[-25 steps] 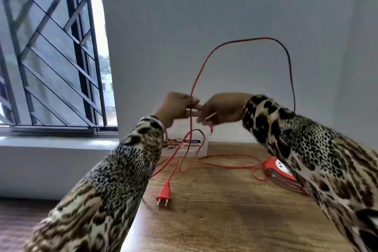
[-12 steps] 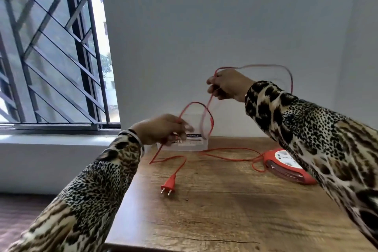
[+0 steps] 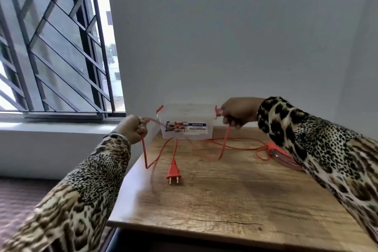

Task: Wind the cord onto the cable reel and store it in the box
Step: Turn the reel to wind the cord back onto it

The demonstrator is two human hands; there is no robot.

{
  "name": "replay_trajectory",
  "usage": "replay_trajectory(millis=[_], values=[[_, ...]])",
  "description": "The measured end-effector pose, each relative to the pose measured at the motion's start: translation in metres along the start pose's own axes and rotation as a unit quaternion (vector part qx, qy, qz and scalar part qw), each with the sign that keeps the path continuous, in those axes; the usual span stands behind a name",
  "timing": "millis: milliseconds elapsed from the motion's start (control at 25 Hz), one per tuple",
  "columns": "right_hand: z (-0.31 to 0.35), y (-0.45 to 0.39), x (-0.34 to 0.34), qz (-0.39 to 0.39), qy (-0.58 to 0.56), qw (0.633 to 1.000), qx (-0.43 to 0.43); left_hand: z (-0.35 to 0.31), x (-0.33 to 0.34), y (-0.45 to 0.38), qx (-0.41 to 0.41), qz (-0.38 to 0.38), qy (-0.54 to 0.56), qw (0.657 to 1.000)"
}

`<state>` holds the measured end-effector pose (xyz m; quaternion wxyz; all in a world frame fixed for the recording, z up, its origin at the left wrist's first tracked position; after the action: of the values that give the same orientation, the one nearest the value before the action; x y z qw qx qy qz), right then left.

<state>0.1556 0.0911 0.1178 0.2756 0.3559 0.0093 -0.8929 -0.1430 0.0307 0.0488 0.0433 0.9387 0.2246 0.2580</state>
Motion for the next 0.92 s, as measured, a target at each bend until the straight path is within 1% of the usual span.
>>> replay_trajectory(millis=[80,120,160,200,240,280,320,400,440,480,560,640,680,760,800,840,880,920], values=[[-0.015,-0.007,0.032,0.033,0.013,0.999,0.012,0.026,-0.013,-0.006,-0.014,-0.054,-0.100,0.993],[-0.023,-0.012,0.044,0.036,0.005,0.999,0.020,0.035,-0.015,-0.007,-0.009,-0.070,-0.164,0.984],[-0.033,-0.017,0.053,0.026,-0.007,0.999,0.032,0.040,-0.014,-0.009,0.009,-0.080,-0.250,0.965],[-0.042,-0.021,0.058,0.009,-0.009,0.999,0.042,0.043,-0.011,-0.011,0.040,-0.088,-0.356,0.930],[-0.050,-0.024,0.061,-0.013,0.008,0.999,0.048,0.042,-0.006,-0.010,0.077,-0.101,-0.471,0.873],[-0.058,-0.027,0.060,-0.039,0.046,0.997,0.049,0.042,0.001,-0.007,0.111,-0.112,-0.563,0.811],[-0.064,-0.029,0.056,-0.063,0.103,0.992,0.042,0.041,0.010,-0.002,0.138,-0.124,-0.619,0.764],[-0.073,-0.030,0.048,-0.093,0.195,0.976,0.027,0.037,0.034,0.010,0.214,-0.136,-0.677,0.691],[-0.077,-0.029,0.042,-0.110,0.215,0.970,0.017,0.033,0.051,0.018,0.269,-0.138,-0.692,0.655],[-0.079,-0.028,0.035,-0.135,0.225,0.965,0.001,0.031,0.070,0.025,0.321,-0.131,-0.695,0.630],[-0.081,-0.021,0.018,-0.202,0.235,0.950,-0.029,0.034,0.113,0.039,0.401,-0.094,-0.686,0.600],[-0.088,-0.015,-0.001,-0.259,0.251,0.932,-0.040,0.050,0.154,0.054,0.445,-0.051,-0.690,0.569],[-0.096,-0.012,-0.011,-0.276,0.260,0.925,-0.034,0.061,0.173,0.061,0.460,-0.027,-0.691,0.557],[-0.117,-0.004,-0.031,-0.289,0.279,0.916,0.000,0.090,0.207,0.077,0.503,0.033,-0.671,0.543],[-0.131,0.001,-0.041,-0.293,0.299,0.908,0.026,0.107,0.222,0.085,0.524,0.072,-0.646,0.550],[-0.146,0.007,-0.052,-0.297,0.317,0.899,0.060,0.128,0.235,0.091,0.519,0.122,-0.615,0.581],[-0.162,0.014,-0.064,-0.302,0.319,0.893,0.096,0.150,0.245,0.096,0.476,0.170,-0.590,0.629],[-0.178,0.019,-0.073,-0.306,0.307,0.892,0.129,0.175,0.251,0.097,0.406,0.211,-0.568,0.684]])
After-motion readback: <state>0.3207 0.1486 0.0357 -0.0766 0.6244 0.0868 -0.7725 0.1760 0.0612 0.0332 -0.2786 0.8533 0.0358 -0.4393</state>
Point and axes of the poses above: each hand's wrist, its own y-axis away from the middle knuckle, its own x-axis out of the palm, z = x × y, the point moved 6 cm from there along -y, towards the middle knuckle, and after that the axes turned 1 degree about x, right-handed, at the moved point
